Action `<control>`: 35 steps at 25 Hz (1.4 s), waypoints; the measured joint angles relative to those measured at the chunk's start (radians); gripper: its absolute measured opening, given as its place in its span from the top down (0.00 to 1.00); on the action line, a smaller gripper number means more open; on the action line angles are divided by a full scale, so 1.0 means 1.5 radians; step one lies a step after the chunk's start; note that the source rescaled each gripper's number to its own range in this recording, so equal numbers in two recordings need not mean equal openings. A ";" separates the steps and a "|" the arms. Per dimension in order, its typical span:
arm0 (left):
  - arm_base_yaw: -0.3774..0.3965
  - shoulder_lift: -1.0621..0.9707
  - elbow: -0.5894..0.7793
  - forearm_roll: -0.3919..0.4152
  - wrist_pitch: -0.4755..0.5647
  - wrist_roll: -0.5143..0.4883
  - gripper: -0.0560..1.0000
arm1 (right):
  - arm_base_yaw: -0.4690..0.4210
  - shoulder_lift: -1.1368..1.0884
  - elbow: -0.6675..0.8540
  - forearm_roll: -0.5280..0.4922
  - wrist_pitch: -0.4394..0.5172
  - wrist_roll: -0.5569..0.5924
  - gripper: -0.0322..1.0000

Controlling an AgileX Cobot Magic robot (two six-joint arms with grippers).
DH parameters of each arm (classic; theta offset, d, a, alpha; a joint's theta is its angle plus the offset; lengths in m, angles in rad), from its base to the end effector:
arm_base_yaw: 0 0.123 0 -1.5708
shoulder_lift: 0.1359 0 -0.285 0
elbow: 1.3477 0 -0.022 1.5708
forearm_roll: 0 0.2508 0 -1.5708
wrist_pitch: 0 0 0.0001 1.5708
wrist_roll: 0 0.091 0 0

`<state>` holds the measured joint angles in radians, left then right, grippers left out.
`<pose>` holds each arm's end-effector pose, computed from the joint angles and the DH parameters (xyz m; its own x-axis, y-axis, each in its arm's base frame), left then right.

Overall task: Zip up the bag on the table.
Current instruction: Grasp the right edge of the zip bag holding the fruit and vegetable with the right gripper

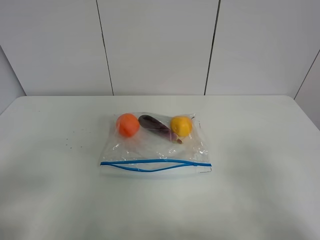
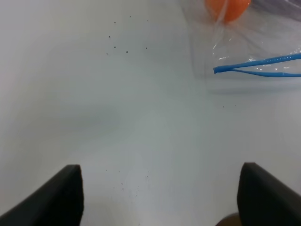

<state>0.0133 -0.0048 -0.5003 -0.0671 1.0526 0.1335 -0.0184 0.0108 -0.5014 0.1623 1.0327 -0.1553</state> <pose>-0.0053 -0.0054 0.2782 -0.4372 0.0941 -0.8944 0.0831 0.9945 0.0640 -0.0025 0.0127 0.2809 -0.4253 -0.0630 -0.9029 -0.1375 0.9905 -0.0044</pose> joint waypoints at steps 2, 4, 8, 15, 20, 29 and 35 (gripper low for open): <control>0.000 0.000 0.000 0.000 0.000 0.000 0.00 | 0.000 0.000 0.000 0.000 0.000 0.000 0.15; 0.000 0.000 0.000 0.000 0.000 0.000 0.00 | 0.000 0.000 0.000 0.000 0.000 0.000 0.15; 0.000 0.000 0.000 0.000 0.000 0.000 0.00 | 0.000 0.000 0.000 0.000 0.000 0.000 0.15; 0.000 0.000 0.000 0.000 0.000 0.000 0.00 | 0.000 0.036 -0.019 0.000 -0.005 0.017 0.13; 0.000 0.000 0.000 0.000 0.000 0.000 0.00 | 0.000 0.199 -0.082 0.000 -0.013 0.025 0.01; 0.000 0.000 0.000 0.000 0.000 0.000 0.00 | 0.000 0.594 -0.216 0.080 -0.020 0.025 0.00; 0.000 0.000 0.000 0.000 0.000 0.000 0.00 | 0.000 0.837 -0.246 0.159 -0.067 -0.016 0.00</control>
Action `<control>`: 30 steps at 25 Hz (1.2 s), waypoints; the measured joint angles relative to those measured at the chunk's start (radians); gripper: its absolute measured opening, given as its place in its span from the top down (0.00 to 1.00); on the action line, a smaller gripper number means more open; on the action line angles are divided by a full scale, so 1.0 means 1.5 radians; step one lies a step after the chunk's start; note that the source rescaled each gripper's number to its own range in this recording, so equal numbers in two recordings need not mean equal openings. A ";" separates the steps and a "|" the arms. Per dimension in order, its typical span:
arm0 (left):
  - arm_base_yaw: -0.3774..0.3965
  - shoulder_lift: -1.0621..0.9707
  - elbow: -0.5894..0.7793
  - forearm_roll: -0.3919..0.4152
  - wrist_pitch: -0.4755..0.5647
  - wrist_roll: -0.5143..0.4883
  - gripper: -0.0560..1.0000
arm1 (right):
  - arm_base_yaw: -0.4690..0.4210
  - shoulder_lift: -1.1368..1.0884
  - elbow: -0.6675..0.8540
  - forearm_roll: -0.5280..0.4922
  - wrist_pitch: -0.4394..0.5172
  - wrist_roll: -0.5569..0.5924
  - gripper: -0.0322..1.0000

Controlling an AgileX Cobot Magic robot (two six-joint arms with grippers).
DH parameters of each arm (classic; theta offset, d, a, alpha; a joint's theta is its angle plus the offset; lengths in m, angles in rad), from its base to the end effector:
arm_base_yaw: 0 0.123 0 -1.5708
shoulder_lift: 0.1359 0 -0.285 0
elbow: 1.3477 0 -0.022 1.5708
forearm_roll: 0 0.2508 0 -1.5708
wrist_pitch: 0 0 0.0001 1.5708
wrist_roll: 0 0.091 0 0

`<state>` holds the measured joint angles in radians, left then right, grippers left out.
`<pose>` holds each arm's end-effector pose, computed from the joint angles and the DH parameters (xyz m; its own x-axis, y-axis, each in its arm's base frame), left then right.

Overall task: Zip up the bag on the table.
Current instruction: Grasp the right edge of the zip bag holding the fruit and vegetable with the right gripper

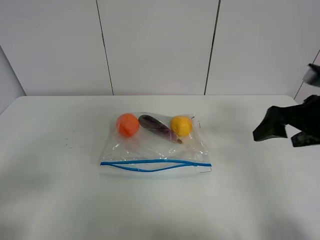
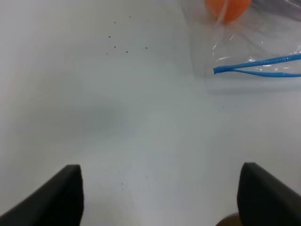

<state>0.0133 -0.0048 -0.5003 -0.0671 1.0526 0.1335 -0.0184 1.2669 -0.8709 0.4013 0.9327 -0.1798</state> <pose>-0.0053 -0.0054 0.2782 -0.4372 0.0941 -0.8944 0.0831 0.9945 0.0640 0.2296 0.0244 0.2681 -0.9368 0.0815 -0.3404 -0.0324 0.9481 0.3164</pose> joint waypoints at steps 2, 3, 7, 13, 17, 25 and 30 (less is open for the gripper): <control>0.000 0.000 0.000 0.000 0.000 0.000 0.00 | 0.000 0.064 0.000 0.041 -0.024 -0.038 0.00; 0.000 0.000 0.000 0.000 0.000 0.000 0.00 | 0.000 0.096 0.000 0.067 -0.038 -0.062 0.00; 0.000 0.000 0.000 0.000 0.000 0.000 0.00 | 0.000 0.201 0.000 0.193 -0.087 -0.181 0.00; 0.000 0.000 0.000 0.000 0.000 0.000 0.00 | 0.000 0.313 -0.008 0.350 -0.107 -0.337 0.00; 0.000 0.000 0.000 0.000 0.000 0.000 0.00 | 0.000 0.375 -0.043 0.399 -0.069 -0.418 0.00; 0.000 0.000 0.000 0.000 0.000 0.000 0.00 | 0.000 0.459 -0.091 0.449 -0.035 -0.489 0.00; 0.000 0.000 0.000 0.000 0.000 0.000 0.00 | 0.000 0.510 -0.092 0.498 -0.023 -0.551 0.00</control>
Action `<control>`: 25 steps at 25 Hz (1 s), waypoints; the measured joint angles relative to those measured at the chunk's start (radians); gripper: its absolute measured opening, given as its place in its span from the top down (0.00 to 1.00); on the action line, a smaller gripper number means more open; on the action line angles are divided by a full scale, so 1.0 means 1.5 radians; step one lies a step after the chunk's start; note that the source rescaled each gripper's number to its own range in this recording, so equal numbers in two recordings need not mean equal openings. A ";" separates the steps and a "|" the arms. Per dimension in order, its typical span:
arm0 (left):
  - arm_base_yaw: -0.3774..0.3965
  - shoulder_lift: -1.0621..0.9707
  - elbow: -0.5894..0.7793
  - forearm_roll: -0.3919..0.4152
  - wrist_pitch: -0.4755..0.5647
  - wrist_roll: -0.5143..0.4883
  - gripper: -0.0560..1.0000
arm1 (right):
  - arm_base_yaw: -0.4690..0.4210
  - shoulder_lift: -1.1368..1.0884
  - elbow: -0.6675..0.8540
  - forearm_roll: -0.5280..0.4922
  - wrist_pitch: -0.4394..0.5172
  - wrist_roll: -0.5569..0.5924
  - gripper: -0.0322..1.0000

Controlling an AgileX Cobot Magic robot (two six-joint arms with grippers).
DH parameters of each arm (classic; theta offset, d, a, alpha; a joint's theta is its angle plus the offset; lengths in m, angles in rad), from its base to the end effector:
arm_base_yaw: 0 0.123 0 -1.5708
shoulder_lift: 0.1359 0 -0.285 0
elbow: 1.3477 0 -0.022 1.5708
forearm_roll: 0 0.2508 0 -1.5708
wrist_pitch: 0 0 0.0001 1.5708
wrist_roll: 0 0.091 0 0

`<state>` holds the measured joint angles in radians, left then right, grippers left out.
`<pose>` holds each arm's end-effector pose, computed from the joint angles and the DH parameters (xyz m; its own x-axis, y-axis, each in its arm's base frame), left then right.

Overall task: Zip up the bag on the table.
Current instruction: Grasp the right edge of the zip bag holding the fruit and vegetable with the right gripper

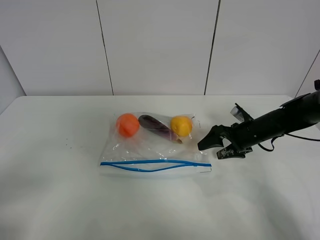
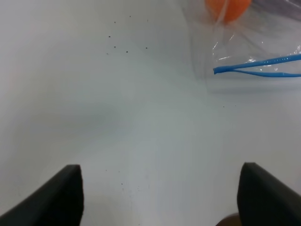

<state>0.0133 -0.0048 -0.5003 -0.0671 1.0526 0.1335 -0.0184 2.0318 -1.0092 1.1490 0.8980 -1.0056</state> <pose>-0.0053 -0.0054 0.2782 -0.4372 0.0941 -0.8944 0.0831 0.9945 0.0640 0.3380 0.0588 0.1070 -0.9793 -0.0232 -0.2012 -0.1592 0.7025 0.6937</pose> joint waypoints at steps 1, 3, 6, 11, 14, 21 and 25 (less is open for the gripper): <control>0.000 0.000 0.000 0.000 0.000 0.000 0.00 | 0.000 0.008 0.000 0.014 0.007 -0.014 0.00; 0.000 0.000 0.000 0.000 0.000 0.000 0.00 | 0.000 0.024 -0.001 0.042 0.017 -0.041 0.00; 0.000 0.000 0.000 0.000 0.000 0.000 0.00 | 0.000 0.039 -0.001 0.070 0.030 -0.071 0.00; 0.000 0.000 0.000 0.000 0.000 0.000 0.00 | 0.000 0.070 -0.001 0.104 0.044 -0.111 0.00; 0.000 0.000 0.000 0.000 0.000 0.000 0.00 | 0.000 0.091 -0.002 0.130 0.073 -0.134 0.00; 0.000 0.000 0.000 0.000 0.000 0.000 0.00 | 0.000 0.101 -0.002 0.148 0.088 -0.152 0.09; 0.000 0.000 0.000 0.000 0.000 0.000 0.00 | 0.000 0.101 -0.002 0.147 0.102 -0.150 0.33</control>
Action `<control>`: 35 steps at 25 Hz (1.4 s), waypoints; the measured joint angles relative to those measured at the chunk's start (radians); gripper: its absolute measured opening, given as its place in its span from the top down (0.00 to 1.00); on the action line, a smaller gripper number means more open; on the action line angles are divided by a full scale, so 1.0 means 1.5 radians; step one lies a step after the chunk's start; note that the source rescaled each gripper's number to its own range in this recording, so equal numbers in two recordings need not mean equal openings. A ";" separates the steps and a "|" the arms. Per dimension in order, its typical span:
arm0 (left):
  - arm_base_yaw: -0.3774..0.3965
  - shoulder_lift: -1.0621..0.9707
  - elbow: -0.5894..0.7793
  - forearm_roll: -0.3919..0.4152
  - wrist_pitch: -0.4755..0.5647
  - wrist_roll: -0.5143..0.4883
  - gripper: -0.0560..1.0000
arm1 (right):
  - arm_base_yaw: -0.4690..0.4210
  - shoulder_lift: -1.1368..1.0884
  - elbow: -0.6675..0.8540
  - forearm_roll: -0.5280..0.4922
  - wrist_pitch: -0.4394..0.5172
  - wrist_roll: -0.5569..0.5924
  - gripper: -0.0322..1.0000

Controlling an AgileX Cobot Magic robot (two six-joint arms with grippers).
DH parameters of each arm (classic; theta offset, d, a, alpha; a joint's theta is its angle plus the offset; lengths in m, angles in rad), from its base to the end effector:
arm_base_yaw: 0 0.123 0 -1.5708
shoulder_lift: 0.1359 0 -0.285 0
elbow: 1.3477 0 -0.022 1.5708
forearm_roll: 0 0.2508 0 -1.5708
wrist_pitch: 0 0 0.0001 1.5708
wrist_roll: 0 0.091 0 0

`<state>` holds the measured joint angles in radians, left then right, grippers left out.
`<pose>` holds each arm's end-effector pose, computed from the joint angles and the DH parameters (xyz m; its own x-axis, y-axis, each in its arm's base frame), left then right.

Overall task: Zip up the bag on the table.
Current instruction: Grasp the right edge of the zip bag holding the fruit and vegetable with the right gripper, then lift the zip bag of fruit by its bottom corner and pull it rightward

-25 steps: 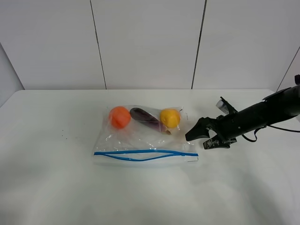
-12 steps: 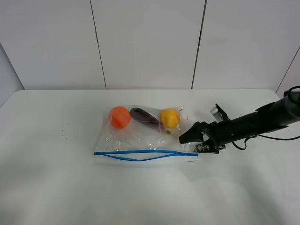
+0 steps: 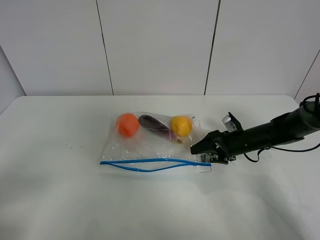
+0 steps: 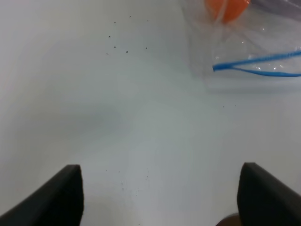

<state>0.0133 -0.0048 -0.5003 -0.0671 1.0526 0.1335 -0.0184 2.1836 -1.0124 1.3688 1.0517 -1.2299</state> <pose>-0.0053 -0.0054 0.2782 -0.4372 0.0941 -0.8944 0.0831 0.9945 0.0640 0.3392 0.0712 0.0732 -0.9816 -0.0085 -0.1909 -0.1665 0.5283 0.8326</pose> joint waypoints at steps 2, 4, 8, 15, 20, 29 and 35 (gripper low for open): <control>0.000 0.000 0.000 0.000 0.000 0.000 0.00 | 0.000 0.000 0.000 -0.003 0.011 0.003 0.50; 0.000 0.000 0.000 0.000 0.000 0.000 0.00 | 0.000 0.000 0.000 -0.003 0.017 0.005 0.65; 0.000 0.000 0.000 0.000 0.000 0.000 0.00 | 0.000 0.000 0.000 -0.006 0.023 0.007 0.89; 0.000 0.000 0.000 0.000 0.000 0.000 0.00 | 0.000 0.000 0.000 -0.006 0.024 0.007 0.97; 0.000 0.000 0.000 0.000 0.000 0.000 0.00 | 0.000 0.000 0.000 -0.006 0.026 0.007 0.97; 0.000 0.000 0.000 0.000 0.000 0.000 0.00 | 0.000 0.000 0.000 -0.004 0.087 0.023 0.97; 0.000 0.000 0.000 0.000 0.000 0.000 0.00 | 0.000 0.000 0.000 0.011 0.098 0.064 0.97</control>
<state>0.0133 -0.0048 -0.5003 -0.0671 1.0526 0.1335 -0.0184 2.1836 -1.0124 1.3858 1.1986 -1.1341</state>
